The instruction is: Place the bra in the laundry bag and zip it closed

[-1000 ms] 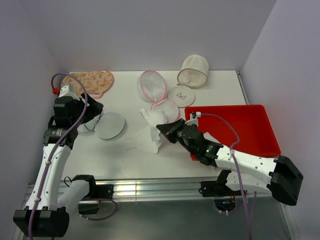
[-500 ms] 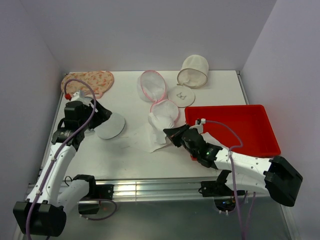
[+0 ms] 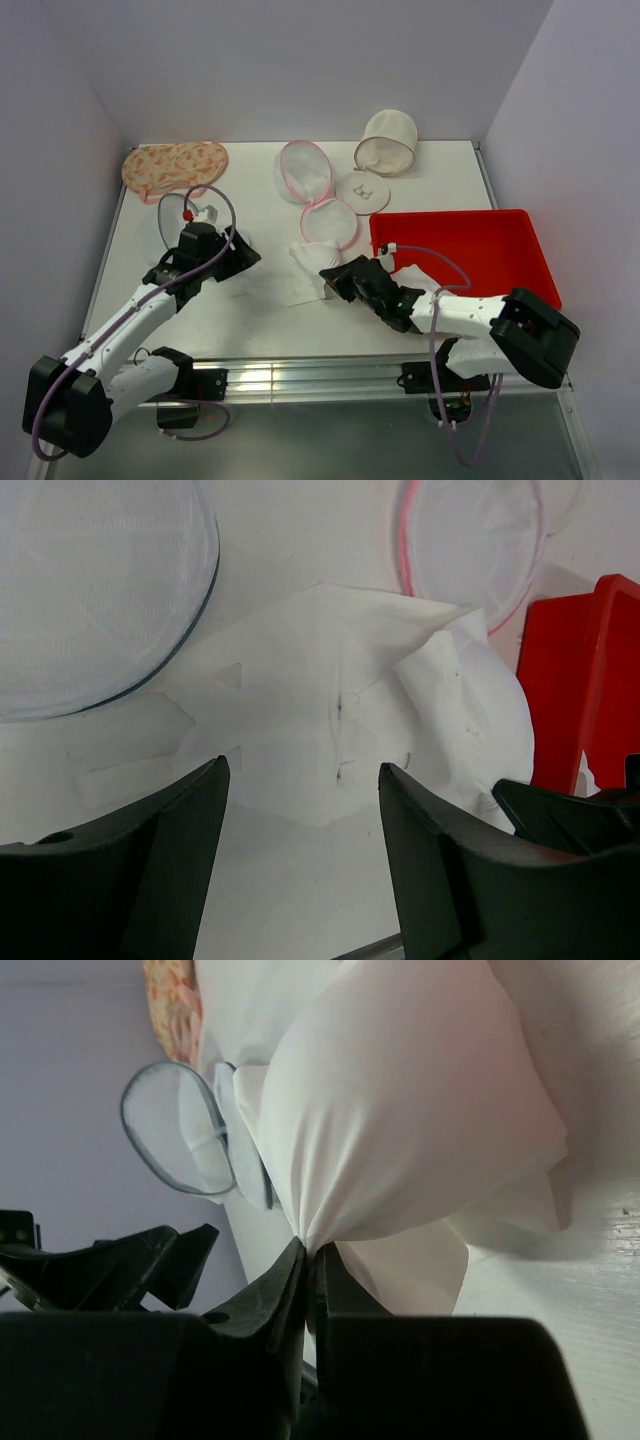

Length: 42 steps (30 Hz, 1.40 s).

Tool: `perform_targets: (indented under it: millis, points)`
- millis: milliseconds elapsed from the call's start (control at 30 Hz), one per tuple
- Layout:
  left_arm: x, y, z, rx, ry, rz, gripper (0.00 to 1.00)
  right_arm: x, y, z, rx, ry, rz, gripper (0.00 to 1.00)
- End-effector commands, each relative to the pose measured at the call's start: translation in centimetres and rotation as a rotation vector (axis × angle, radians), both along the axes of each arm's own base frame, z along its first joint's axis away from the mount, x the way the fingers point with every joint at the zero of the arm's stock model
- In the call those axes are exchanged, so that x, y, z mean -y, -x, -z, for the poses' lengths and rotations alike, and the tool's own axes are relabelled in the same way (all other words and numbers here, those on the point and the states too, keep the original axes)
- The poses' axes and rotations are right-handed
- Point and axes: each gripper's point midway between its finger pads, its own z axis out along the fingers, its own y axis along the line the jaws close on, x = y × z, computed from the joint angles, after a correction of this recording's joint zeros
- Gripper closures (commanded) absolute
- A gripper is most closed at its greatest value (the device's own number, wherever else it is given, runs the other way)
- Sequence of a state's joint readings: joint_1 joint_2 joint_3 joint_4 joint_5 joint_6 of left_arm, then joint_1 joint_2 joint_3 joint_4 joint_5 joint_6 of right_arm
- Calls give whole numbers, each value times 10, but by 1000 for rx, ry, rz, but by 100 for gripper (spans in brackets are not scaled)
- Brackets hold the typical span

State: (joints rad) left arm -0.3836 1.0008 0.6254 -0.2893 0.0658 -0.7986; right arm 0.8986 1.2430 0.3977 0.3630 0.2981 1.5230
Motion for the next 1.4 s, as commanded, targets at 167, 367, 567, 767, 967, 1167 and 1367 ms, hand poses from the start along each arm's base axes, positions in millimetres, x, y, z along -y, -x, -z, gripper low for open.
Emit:
perform_targets:
  millis: [167, 367, 567, 767, 967, 1167, 1367]
  points:
    - [13, -12, 7, 36, 11, -8, 32, -43, -3, -24, 67, -108, -139, 63]
    - [18, -10, 17, 22, -1, 12, 30, -51, 0, -25, 66, -70, -179, 36]
    - [23, -10, 22, 11, -22, 28, 33, -42, 12, -13, 47, 53, -216, 36]
    - [41, -18, 14, 38, -39, 61, 34, 15, 1, -8, 72, 317, -102, 32]
    - [76, -24, 18, 41, -55, 115, 38, 46, -28, -4, 59, 430, -37, 23]
    - [102, -32, 28, 57, -81, 148, 39, 42, -50, 14, 38, 459, -103, 13]
    - [106, -38, 57, 30, -141, 141, 42, 30, -57, 29, 42, 478, -168, 6]
